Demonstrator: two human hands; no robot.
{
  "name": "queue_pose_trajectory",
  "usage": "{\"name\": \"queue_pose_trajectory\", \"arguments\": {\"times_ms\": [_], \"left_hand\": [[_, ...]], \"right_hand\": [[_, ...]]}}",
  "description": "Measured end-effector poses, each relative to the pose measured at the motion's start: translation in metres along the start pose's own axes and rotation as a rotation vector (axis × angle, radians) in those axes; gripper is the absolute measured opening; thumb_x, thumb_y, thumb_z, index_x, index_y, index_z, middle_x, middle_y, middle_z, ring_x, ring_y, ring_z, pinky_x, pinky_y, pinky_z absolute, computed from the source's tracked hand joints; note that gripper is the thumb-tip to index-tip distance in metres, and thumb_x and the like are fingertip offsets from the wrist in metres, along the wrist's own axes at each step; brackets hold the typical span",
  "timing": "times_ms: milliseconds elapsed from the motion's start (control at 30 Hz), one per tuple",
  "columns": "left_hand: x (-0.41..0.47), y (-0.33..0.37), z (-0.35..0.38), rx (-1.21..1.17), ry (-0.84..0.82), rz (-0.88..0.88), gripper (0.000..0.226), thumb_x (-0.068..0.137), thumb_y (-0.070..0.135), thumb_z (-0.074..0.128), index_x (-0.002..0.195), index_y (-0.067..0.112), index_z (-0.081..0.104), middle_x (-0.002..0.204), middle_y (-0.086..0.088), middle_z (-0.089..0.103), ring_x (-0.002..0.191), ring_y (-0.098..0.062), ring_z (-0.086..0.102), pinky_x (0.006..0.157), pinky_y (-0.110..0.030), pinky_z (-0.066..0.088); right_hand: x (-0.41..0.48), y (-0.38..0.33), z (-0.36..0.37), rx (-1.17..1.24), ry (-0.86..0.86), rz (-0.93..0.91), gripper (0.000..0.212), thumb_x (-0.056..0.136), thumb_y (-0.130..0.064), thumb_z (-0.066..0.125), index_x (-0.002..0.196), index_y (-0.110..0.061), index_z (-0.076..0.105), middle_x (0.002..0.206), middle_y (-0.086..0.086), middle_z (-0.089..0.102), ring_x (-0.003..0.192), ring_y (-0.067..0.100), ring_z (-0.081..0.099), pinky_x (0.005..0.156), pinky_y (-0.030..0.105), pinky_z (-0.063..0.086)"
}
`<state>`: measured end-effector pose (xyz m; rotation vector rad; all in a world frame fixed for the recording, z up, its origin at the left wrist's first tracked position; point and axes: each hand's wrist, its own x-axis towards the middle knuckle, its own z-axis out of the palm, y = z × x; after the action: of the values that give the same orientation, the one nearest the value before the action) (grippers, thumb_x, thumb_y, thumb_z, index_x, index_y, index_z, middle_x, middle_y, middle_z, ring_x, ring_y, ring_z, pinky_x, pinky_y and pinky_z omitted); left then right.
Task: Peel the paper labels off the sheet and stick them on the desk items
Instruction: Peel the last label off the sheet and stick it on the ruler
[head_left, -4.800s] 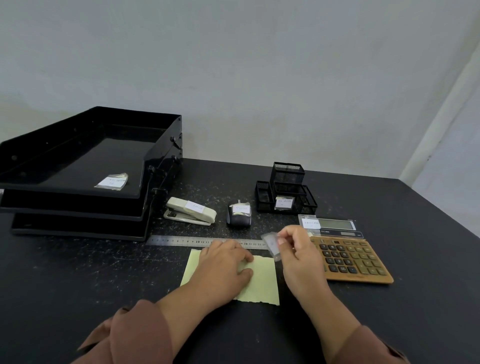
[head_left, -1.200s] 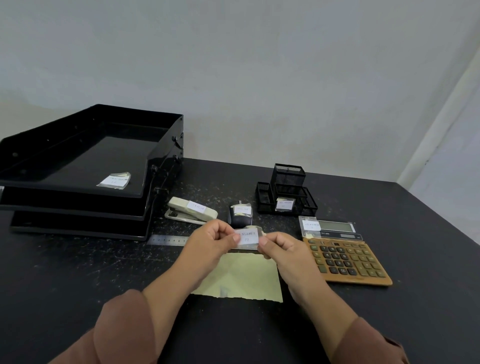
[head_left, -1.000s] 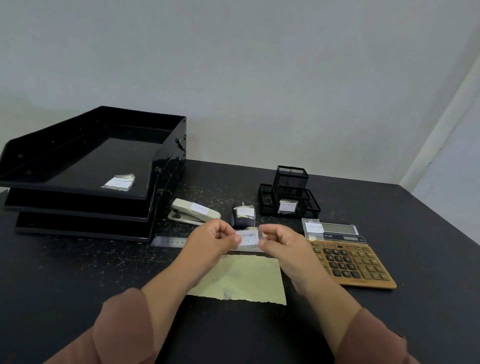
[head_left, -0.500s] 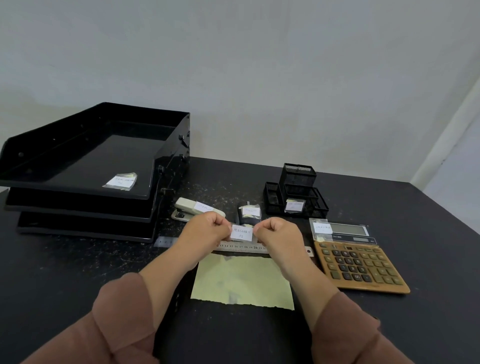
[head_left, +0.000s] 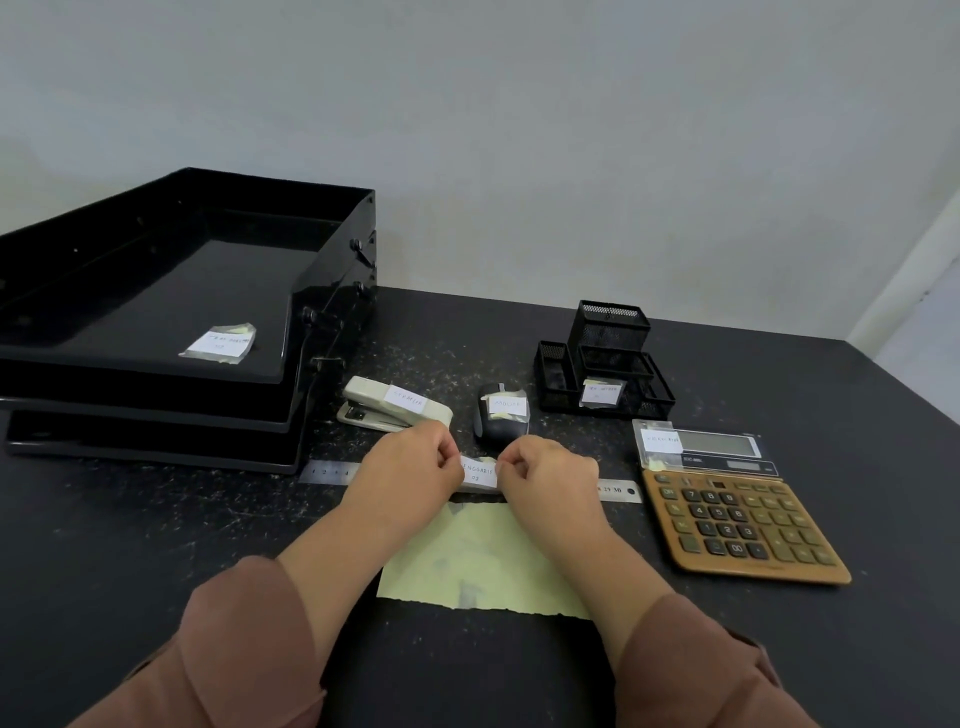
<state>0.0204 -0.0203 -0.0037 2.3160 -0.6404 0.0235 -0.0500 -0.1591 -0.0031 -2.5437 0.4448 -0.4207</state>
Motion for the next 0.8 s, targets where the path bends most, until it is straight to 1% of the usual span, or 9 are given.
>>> {"name": "queue_pose_trajectory", "arguments": {"times_ms": [100, 233, 367, 467, 567, 667, 733, 800], "left_hand": [[-0.001, 0.0, 0.002, 0.054, 0.002, 0.023, 0.005, 0.083, 0.024, 0.056, 0.078, 0.022, 0.057, 0.067, 0.006, 0.062, 0.065, -0.01, 0.055, 0.058, -0.028, 0.044], [-0.003, 0.002, 0.004, 0.137, 0.024, 0.079, 0.008, 0.085, 0.024, 0.053, 0.08, 0.019, 0.055, 0.067, 0.004, 0.06, 0.066, -0.014, 0.052, 0.056, -0.027, 0.036], [-0.005, 0.004, 0.006, 0.219, 0.047, 0.124, 0.009, 0.088, 0.024, 0.05, 0.082, 0.018, 0.052, 0.073, 0.002, 0.059, 0.074, -0.018, 0.051, 0.063, -0.032, 0.042], [-0.006, 0.006, 0.007, 0.274, 0.059, 0.128, 0.009, 0.088, 0.023, 0.047, 0.086, 0.016, 0.053, 0.082, 0.0, 0.061, 0.079, -0.02, 0.052, 0.064, -0.032, 0.042], [-0.007, 0.007, 0.009, 0.334, 0.068, 0.124, 0.008, 0.088, 0.021, 0.046, 0.09, 0.016, 0.052, 0.088, -0.001, 0.061, 0.084, -0.022, 0.053, 0.064, -0.032, 0.039], [-0.008, 0.008, 0.011, 0.394, 0.065, 0.126, 0.007, 0.088, 0.019, 0.046, 0.092, 0.015, 0.051, 0.091, -0.002, 0.061, 0.087, -0.023, 0.053, 0.069, -0.034, 0.042], [-0.007, 0.008, 0.011, 0.389, 0.053, 0.104, 0.008, 0.087, 0.019, 0.047, 0.091, 0.014, 0.051, 0.091, -0.004, 0.062, 0.087, -0.024, 0.053, 0.072, -0.036, 0.044], [-0.007, 0.008, 0.01, 0.367, 0.055, 0.069, 0.009, 0.086, 0.02, 0.047, 0.089, 0.014, 0.051, 0.089, -0.005, 0.062, 0.085, -0.025, 0.054, 0.072, -0.037, 0.045]], "right_hand": [[0.001, 0.001, 0.003, -0.04, 0.017, -0.024, 0.018, 0.086, -0.02, 0.045, 0.084, -0.025, 0.062, 0.081, -0.007, 0.063, 0.079, 0.014, 0.056, 0.077, 0.032, 0.024], [0.002, 0.002, 0.008, -0.146, 0.038, -0.069, 0.019, 0.088, -0.019, 0.041, 0.084, -0.024, 0.059, 0.082, -0.006, 0.062, 0.081, 0.017, 0.055, 0.074, 0.032, 0.021], [0.001, 0.003, 0.012, -0.261, 0.066, -0.119, 0.019, 0.088, -0.018, 0.04, 0.084, -0.023, 0.058, 0.082, -0.005, 0.062, 0.078, 0.019, 0.054, 0.071, 0.033, 0.02], [0.002, 0.003, 0.015, -0.325, 0.071, -0.134, 0.017, 0.087, -0.015, 0.041, 0.086, -0.021, 0.057, 0.084, -0.003, 0.062, 0.078, 0.021, 0.053, 0.07, 0.034, 0.02], [0.001, 0.002, 0.017, -0.348, 0.076, -0.139, 0.016, 0.087, -0.015, 0.041, 0.088, -0.02, 0.056, 0.086, -0.002, 0.061, 0.079, 0.022, 0.052, 0.069, 0.034, 0.018], [0.001, 0.002, 0.017, -0.344, 0.072, -0.133, 0.016, 0.087, -0.015, 0.04, 0.089, -0.02, 0.056, 0.088, -0.002, 0.061, 0.081, 0.022, 0.051, 0.07, 0.034, 0.018], [0.001, 0.002, 0.018, -0.327, 0.073, -0.12, 0.016, 0.087, -0.015, 0.04, 0.09, -0.02, 0.055, 0.09, -0.002, 0.061, 0.083, 0.022, 0.051, 0.072, 0.035, 0.018], [0.0, 0.002, 0.017, -0.31, 0.073, -0.095, 0.016, 0.089, -0.017, 0.039, 0.092, -0.02, 0.055, 0.092, -0.002, 0.061, 0.086, 0.022, 0.05, 0.073, 0.035, 0.019]]}}
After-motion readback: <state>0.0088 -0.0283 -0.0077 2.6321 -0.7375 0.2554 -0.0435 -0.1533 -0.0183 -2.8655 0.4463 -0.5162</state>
